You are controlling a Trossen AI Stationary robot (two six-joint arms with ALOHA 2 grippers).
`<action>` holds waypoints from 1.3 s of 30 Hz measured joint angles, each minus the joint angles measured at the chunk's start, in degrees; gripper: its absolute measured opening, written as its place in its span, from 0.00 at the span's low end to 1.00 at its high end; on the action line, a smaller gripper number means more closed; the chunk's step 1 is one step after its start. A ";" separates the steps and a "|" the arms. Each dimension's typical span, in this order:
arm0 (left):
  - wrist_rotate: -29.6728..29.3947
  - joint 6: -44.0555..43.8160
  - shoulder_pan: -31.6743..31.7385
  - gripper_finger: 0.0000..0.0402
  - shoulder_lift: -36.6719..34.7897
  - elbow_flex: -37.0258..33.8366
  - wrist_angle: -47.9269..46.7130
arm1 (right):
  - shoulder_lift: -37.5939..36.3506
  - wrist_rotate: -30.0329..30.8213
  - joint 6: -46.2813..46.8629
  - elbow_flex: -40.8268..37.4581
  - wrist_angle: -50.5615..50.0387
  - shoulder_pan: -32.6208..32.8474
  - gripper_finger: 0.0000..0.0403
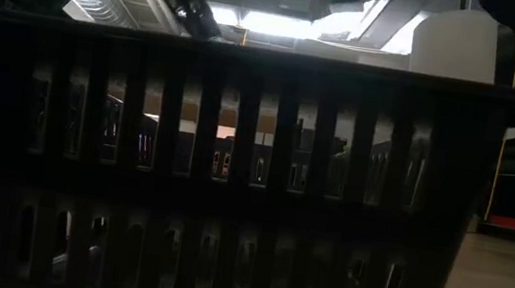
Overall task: Stack baskets on shelf by color
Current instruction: Put the right black bin on the shelf on the shelf
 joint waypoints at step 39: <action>-0.04 -0.02 0.04 0.01 0.07 0.00 -0.02 | 2.44 -6.44 1.29 -4.20 -7.21 -7.38 0.00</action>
